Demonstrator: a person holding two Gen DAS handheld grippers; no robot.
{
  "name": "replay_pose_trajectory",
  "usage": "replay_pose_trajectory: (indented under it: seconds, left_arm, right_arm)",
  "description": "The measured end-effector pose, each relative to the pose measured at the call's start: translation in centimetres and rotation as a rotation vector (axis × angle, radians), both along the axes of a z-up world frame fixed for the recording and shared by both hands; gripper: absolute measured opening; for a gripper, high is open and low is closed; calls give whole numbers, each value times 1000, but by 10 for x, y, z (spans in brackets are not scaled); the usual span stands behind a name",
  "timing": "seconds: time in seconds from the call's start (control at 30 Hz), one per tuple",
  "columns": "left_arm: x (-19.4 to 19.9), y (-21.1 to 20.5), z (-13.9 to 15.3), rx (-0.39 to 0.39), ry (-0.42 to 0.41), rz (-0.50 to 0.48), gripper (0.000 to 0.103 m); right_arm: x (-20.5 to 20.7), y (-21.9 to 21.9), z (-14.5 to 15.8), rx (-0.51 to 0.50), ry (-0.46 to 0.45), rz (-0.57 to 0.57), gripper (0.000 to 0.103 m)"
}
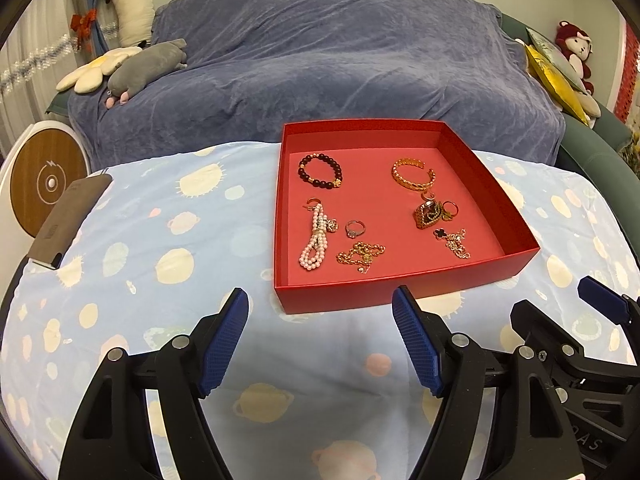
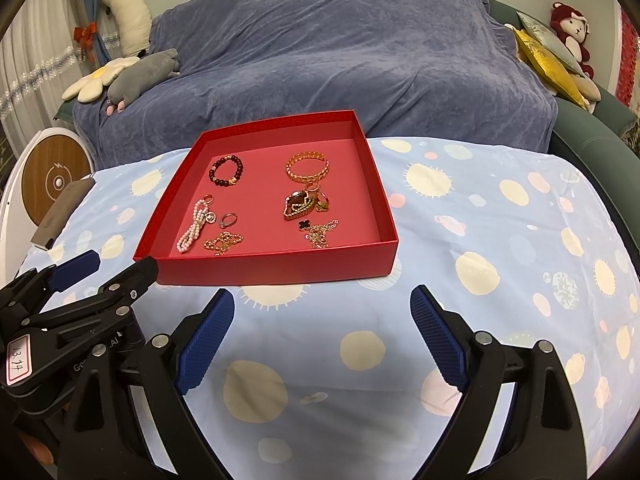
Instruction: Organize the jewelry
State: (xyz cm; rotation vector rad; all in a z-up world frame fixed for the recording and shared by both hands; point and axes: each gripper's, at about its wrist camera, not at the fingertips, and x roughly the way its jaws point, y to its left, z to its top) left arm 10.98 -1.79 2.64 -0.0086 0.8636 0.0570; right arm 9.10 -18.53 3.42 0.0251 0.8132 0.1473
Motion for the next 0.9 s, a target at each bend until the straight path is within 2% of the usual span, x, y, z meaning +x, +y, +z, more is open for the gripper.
replay_pose_trajectory:
  seconds: [0.9]
  left_arm:
    - [-4,2,5,3,-35,10,71]
  right_arm:
    - [-4,2,4,-9,-17,4,87]
